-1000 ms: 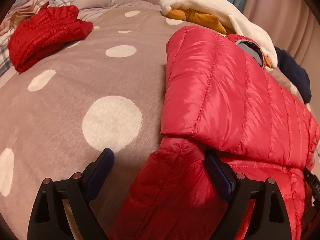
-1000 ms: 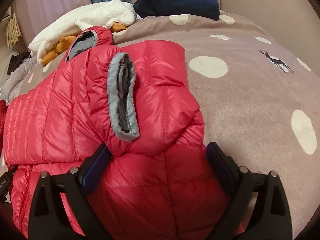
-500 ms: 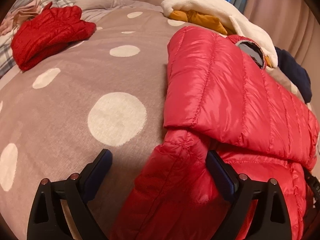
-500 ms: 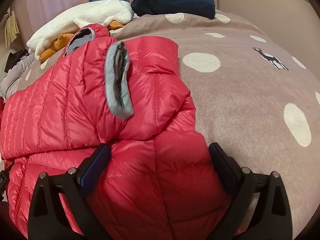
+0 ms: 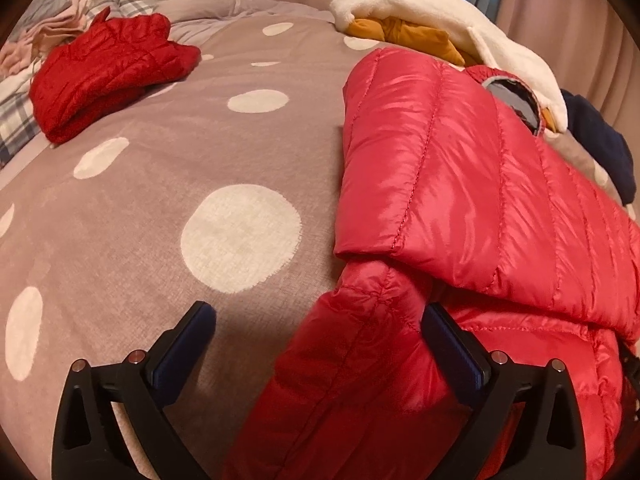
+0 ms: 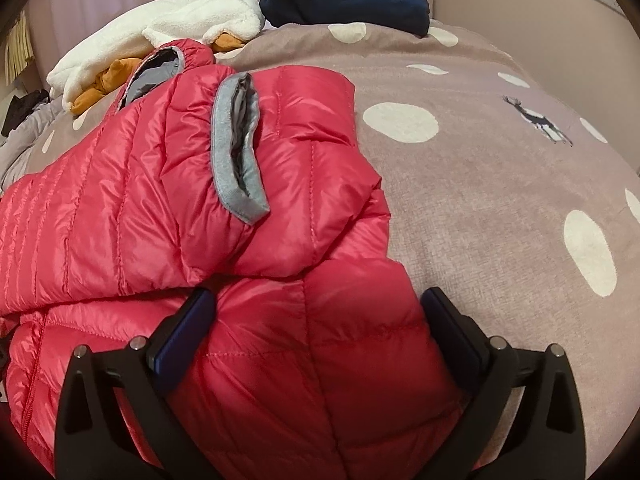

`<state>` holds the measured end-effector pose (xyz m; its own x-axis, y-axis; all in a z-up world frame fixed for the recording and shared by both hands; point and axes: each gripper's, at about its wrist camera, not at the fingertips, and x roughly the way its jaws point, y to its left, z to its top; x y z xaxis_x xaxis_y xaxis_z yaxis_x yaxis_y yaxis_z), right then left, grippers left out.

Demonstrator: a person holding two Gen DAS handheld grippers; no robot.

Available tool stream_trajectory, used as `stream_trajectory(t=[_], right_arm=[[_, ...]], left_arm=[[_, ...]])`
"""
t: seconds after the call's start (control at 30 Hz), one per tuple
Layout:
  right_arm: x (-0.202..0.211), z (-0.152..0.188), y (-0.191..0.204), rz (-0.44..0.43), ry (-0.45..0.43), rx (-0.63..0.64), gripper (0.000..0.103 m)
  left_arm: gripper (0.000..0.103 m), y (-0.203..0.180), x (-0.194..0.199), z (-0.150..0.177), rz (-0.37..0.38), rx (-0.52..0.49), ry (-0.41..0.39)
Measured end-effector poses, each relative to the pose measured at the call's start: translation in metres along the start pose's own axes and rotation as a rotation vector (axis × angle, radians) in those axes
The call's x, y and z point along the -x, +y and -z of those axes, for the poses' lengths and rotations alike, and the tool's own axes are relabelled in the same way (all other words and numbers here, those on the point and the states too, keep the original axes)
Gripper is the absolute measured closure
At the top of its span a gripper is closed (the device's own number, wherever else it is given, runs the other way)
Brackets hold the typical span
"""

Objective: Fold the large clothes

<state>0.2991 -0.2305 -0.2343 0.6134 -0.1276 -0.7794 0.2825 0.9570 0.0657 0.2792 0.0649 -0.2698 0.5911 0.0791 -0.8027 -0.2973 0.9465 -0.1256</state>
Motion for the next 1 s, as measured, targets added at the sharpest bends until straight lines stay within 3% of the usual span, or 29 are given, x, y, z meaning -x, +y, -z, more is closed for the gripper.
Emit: stream_trajectory(t=[0.13,0.2,0.3,0.4,0.47,0.57,0.67,0.77,0.83,0.9,1.0], right_arm=[[0.009,-0.005,0.000,0.008,0.030,-0.003,0.000],[0.019,-0.013,-0.002,-0.021,0.031,0.011,0.002],[0.040,-0.033,-0.002,-0.015,-0.013,0.060,0.001],[0.067,-0.066,0.006,-0.054,-0.084,0.133,0.001],[0.077,-0.093,0.016,-0.062,-0.121,0.156,0.001],[0.081,-0.134,0.030,-0.122,-0.160,0.138,0.000],[0.061,-0.177,0.054,-0.173,-0.117,0.130,0.001],[0.027,-0.206,0.079,-0.183,-0.085,0.112,0.001],[-0.003,-0.219,0.091,-0.162,-0.037,0.092,0.001],[-0.030,-0.227,0.099,-0.181,0.010,0.070,0.001],[-0.076,-0.232,0.109,-0.231,0.106,0.006,0.002]], left_arm=[[0.001,0.010,0.020,-0.005,0.001,0.055,-0.025],[0.001,0.017,0.047,-0.015,0.036,0.060,-0.125],[0.001,0.027,0.087,-0.034,0.014,0.080,-0.282],[0.001,0.049,0.121,-0.061,-0.050,0.228,-0.373],[0.001,0.063,0.136,-0.073,-0.029,0.320,-0.422],[0.001,0.069,0.144,-0.090,-0.049,0.319,-0.437],[0.005,0.069,0.145,-0.098,-0.098,0.295,-0.457],[0.019,0.077,0.140,-0.100,-0.130,0.322,-0.456],[0.039,0.080,0.133,-0.100,-0.162,0.328,-0.432],[0.044,0.084,0.123,-0.102,-0.187,0.325,-0.392],[0.050,0.091,0.107,-0.099,-0.153,0.327,-0.349]])
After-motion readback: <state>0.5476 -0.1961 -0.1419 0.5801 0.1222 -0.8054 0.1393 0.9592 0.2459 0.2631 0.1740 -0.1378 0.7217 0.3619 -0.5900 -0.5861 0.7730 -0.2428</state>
